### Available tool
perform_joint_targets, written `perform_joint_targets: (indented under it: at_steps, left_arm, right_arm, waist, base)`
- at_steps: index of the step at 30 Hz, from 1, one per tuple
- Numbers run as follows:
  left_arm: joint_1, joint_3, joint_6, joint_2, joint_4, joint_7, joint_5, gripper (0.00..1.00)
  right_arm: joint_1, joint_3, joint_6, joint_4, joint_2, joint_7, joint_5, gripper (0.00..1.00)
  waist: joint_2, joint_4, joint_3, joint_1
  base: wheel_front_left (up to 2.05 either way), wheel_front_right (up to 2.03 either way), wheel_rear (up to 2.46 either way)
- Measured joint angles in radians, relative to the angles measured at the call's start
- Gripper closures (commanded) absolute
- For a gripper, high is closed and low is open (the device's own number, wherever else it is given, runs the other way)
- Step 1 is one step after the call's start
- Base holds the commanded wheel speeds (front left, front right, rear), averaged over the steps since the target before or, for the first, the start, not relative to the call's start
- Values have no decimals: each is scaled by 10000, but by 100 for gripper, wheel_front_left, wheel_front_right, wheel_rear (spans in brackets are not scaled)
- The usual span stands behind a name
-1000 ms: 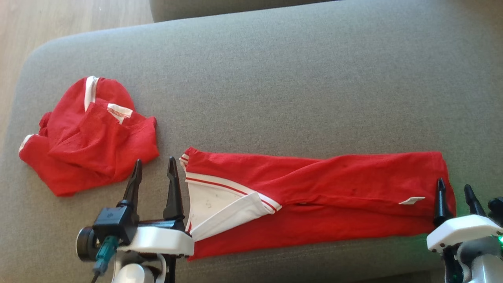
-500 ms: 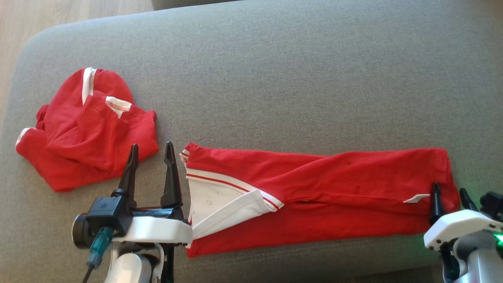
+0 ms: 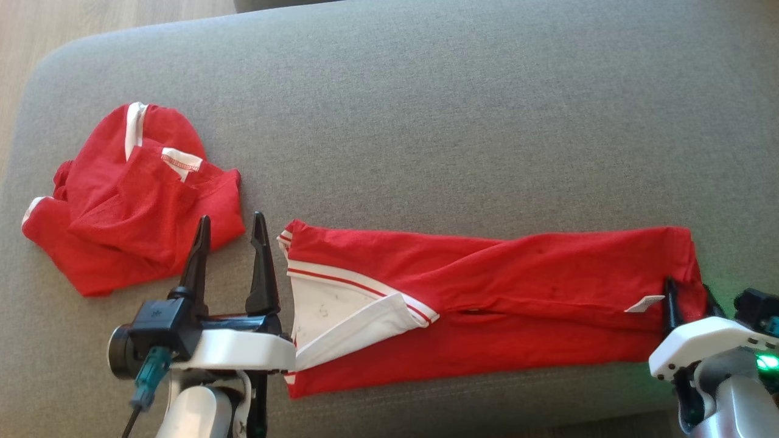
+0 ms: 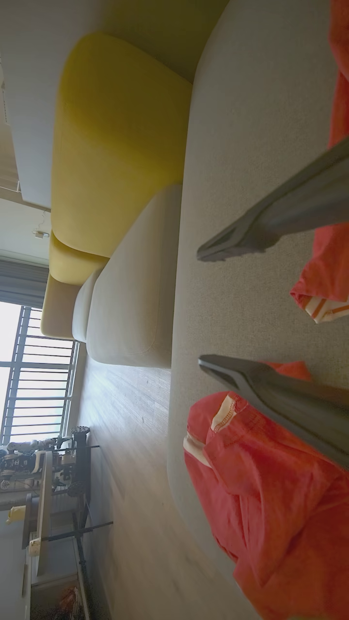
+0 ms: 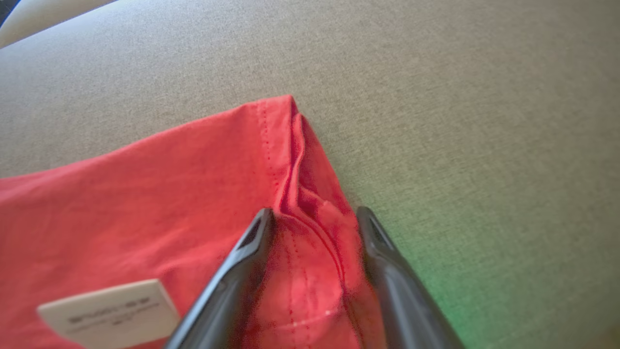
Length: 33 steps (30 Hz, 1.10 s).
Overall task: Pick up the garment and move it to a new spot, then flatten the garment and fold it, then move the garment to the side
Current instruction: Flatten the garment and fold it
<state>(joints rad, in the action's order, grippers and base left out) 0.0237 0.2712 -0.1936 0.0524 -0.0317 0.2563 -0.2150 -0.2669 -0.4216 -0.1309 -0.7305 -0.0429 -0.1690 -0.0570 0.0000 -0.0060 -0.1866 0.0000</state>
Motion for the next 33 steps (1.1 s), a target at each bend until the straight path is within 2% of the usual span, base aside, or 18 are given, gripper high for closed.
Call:
perform_joint_targets:
  at_steps: [1, 2, 3, 4, 16, 20, 25, 29, 33]
  left_arm:
    - [0, -10, 0, -2, 0, 0, 0, 0]
    - [0, -17, 2, -2, 0, 0, 0, 0]
    - [0, -29, 2, -2, 0, 0, 0, 0]
    - [-1, -48, 2, -2, 0, 0, 12, 0]
    - [-2, -146, 15, -6, 4, 0, 12, 0]
    - [-5, -109, 10, -6, 12, 0, 12, 0]
    - [-21, 86, -29, -6, 33, 2, -90, 0]
    - [-29, 84, -105, -6, 31, 0, -169, 0]
    - [-34, 98, -190, -6, 15, 2, -337, 0]
  right_arm:
    - [-5, 21, 0, -21, 0, -33, 0, 56]
    - [-7, 44, 0, -44, 0, -48, 2, 71]
    - [-8, 82, -2, -73, 4, -79, 2, 96]
    - [-9, 111, -2, -90, 6, -81, 2, 100]
    - [-52, 284, -2, 128, -31, -54, 2, 100]
    - [-65, 127, -4, 207, -537, 209, 173, 100]
    - [-388, -717, -4, 360, -1526, 566, 662, 100]
    - [-593, -686, -2, 447, -1641, 1030, 905, 100]
    - [-565, -232, -2, 543, -1501, 1783, 399, 100]
  waist:
    - [0, -7, 16, 0]
    - [0, -13, 31, 0]
    - [0, -21, 43, 0]
    - [0, -32, 52, 0]
    - [0, -125, 249, 0]
    - [0, -136, 414, 0]
    - [0, -95, 657, 0]
    - [0, -39, 746, 0]
    - [0, -31, 812, 0]
  base:
    - [0, 0, 0]
    - [0, 0, 0]
    - [0, 0, 0]
    - [0, 0, 0]
    - [0, 0, 0]
    - [0, 0, 0]
    - [0, 0, 0]
    - [0, 0, 0]
    - [0, 0, 0]
